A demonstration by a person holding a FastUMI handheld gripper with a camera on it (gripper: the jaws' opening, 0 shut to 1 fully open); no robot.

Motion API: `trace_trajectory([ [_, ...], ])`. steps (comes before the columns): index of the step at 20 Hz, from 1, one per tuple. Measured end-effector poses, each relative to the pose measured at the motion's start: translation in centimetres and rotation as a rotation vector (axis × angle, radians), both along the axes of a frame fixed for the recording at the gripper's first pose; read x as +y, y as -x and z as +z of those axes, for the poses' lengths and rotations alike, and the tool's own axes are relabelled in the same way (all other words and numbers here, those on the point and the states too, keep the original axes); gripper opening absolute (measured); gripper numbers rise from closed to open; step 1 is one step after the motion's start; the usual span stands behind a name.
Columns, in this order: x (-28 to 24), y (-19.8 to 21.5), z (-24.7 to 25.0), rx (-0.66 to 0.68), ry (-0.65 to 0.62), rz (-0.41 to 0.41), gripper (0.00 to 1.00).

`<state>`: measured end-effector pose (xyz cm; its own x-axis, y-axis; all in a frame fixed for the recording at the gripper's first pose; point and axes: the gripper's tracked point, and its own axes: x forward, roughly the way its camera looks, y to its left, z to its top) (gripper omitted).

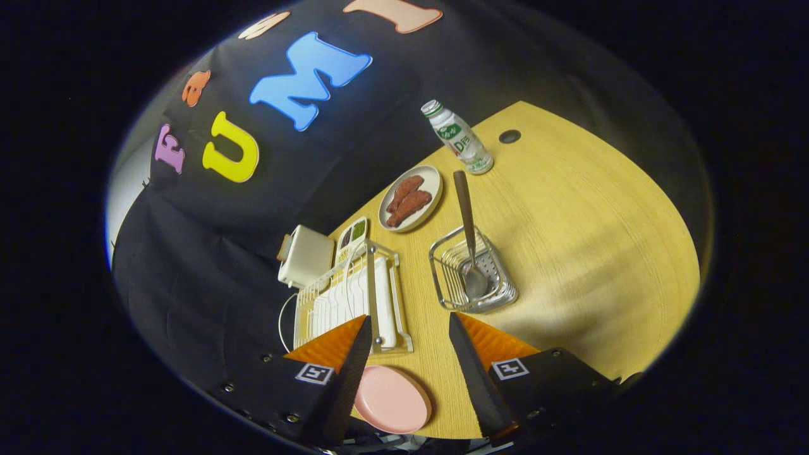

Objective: Take the plate from the dish rack, then take the spoon from the basket and place it into the plate.

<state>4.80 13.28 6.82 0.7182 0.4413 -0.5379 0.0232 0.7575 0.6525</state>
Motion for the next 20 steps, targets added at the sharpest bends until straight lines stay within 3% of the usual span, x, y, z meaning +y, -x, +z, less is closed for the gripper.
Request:
trace_trajectory([
  [11,-5.0,-10.1,-2.0,-0.003,0.145,-0.168,0.74],
  [12,-4.7,-11.0,-2.8,0.001,0.146,-0.172,0.63],
  [14,-4.6,-11.7,-3.6,0.017,0.152,-0.168,0.62],
  [16,-3.9,-12.4,-4.6,0.033,0.169,-0.157,0.47],
  [17,-3.9,-12.6,-5.5,0.043,0.194,-0.156,0.47],
  [19,-4.2,-12.5,-5.2,0.039,0.232,-0.162,0.14],
  [20,-4.1,-12.5,-5.5,0.036,0.264,-0.158,0.15],
])
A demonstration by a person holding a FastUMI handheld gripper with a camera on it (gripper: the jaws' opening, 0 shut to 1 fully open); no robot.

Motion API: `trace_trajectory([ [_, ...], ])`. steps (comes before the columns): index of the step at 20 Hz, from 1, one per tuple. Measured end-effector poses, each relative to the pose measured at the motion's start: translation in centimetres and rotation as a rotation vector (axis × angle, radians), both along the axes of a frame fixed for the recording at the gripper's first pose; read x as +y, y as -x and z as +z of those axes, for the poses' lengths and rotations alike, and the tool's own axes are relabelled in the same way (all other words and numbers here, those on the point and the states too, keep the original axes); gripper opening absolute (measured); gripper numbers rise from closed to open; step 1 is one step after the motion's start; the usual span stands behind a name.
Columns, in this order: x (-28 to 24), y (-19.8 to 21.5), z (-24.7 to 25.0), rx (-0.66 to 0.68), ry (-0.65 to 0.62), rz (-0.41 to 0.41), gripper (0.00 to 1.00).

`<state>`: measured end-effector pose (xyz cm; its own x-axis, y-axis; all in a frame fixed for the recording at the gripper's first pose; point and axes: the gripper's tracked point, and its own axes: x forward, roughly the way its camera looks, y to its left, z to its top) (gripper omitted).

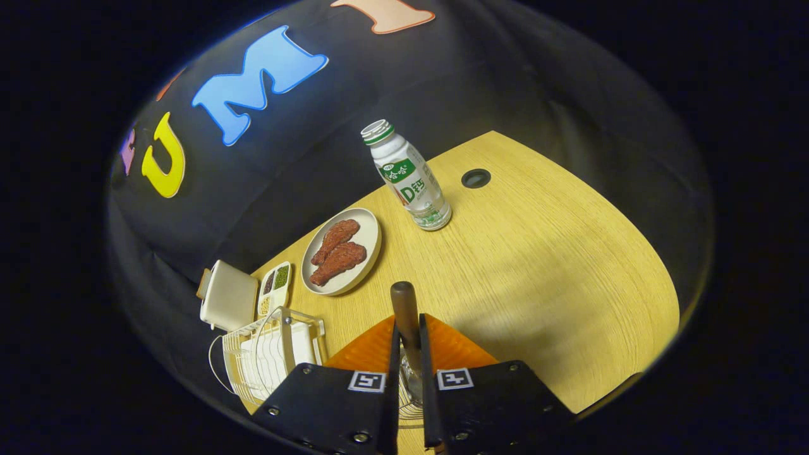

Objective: Take the plate from the dish rack, then take the spoon from the basket and place it into the plate.

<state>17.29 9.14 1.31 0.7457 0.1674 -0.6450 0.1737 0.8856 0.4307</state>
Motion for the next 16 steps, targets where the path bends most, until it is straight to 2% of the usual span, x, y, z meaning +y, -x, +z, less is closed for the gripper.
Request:
trace_trajectory([
  [1,-0.5,0.0,0.7,-0.007,0.028,-0.007,0.16],
  [2,-0.2,0.0,0.8,-0.010,0.033,0.002,0.05],
  [9,-1.0,0.7,4.4,-0.087,0.153,0.031,0.05],
  [16,-0.2,3.2,12.1,-0.262,0.285,0.088,0.05],
])
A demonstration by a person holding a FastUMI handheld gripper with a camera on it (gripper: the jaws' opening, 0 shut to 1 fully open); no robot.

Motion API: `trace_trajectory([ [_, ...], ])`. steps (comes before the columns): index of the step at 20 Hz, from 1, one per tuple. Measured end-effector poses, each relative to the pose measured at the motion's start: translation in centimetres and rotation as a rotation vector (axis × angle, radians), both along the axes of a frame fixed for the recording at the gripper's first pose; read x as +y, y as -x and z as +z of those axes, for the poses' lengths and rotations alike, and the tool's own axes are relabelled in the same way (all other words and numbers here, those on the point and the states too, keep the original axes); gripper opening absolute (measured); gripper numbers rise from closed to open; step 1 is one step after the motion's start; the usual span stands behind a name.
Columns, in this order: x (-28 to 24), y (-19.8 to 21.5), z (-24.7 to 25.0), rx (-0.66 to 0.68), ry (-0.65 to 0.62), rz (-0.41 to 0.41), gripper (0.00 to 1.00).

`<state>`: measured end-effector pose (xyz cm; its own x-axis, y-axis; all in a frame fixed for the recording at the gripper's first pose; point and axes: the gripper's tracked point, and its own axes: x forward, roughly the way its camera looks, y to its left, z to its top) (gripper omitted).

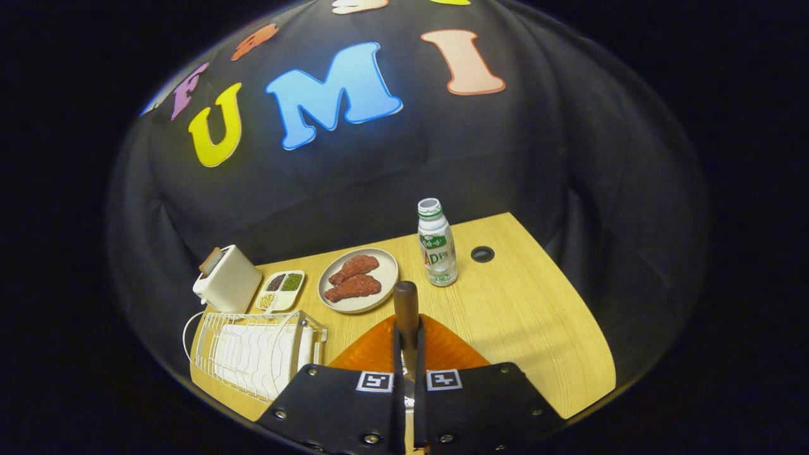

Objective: Take the plate from the dish rack, then take the spoon from the basket and place it into the plate.

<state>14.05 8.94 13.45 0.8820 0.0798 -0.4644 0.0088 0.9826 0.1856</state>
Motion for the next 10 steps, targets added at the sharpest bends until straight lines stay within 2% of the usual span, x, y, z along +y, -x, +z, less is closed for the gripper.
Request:
trace_trajectory([
  [5,4.9,4.2,6.0,-0.148,0.050,0.092,0.05],
  [10,13.2,9.5,5.8,-0.155,0.018,0.258,0.05],
])
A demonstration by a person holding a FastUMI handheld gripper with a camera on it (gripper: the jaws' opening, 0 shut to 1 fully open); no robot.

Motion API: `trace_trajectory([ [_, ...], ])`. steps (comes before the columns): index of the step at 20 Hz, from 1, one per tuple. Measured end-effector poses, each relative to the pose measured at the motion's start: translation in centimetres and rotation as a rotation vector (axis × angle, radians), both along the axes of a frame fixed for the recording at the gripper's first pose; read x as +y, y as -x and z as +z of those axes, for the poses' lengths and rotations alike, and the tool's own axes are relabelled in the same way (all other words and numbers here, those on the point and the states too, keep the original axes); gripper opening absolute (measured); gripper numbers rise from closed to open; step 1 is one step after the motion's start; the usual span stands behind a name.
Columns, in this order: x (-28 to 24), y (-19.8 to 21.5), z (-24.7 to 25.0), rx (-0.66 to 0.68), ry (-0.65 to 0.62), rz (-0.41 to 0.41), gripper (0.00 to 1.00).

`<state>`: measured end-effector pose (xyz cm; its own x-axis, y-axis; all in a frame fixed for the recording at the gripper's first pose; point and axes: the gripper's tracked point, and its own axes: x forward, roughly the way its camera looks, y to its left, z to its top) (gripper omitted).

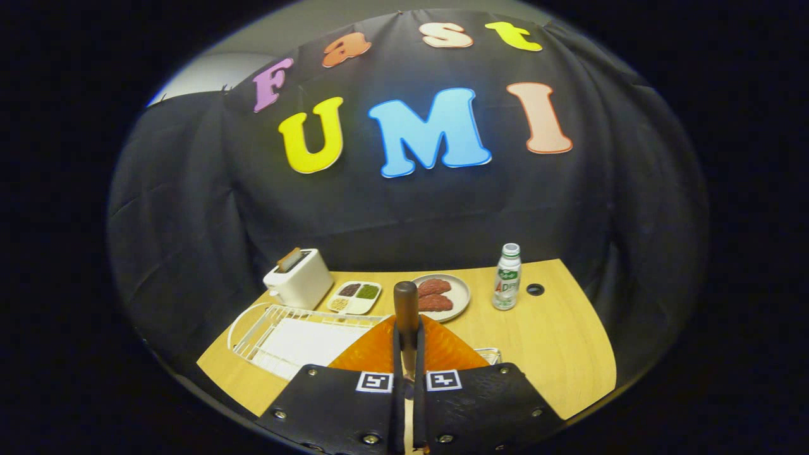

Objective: Take the plate from the dish rack, then take the spoon from the basket and place it into the plate.

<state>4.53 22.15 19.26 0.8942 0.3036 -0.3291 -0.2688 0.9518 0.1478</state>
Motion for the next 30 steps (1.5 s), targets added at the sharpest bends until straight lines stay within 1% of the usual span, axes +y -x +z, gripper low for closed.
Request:
trace_trajectory([
  [3,4.9,3.6,-2.7,0.038,0.007,0.104,0.05],
  [6,9.5,6.4,-6.8,0.092,0.009,0.188,0.05],
  [9,12.9,9.0,-10.4,0.138,-0.007,0.230,0.05],
  [13,15.7,11.6,-15.0,0.196,-0.006,0.235,0.05],
  [18,16.8,14.0,-18.2,0.227,-0.012,0.220,0.05],
  [20,16.9,14.4,-18.2,0.228,-0.053,0.207,0.05],
  [21,16.8,14.4,-18.2,0.224,-0.063,0.204,0.07],
  [24,16.5,14.7,-17.4,0.202,-0.059,0.208,0.16],
  [30,15.5,14.9,-14.1,0.129,-0.042,0.216,0.16],
])
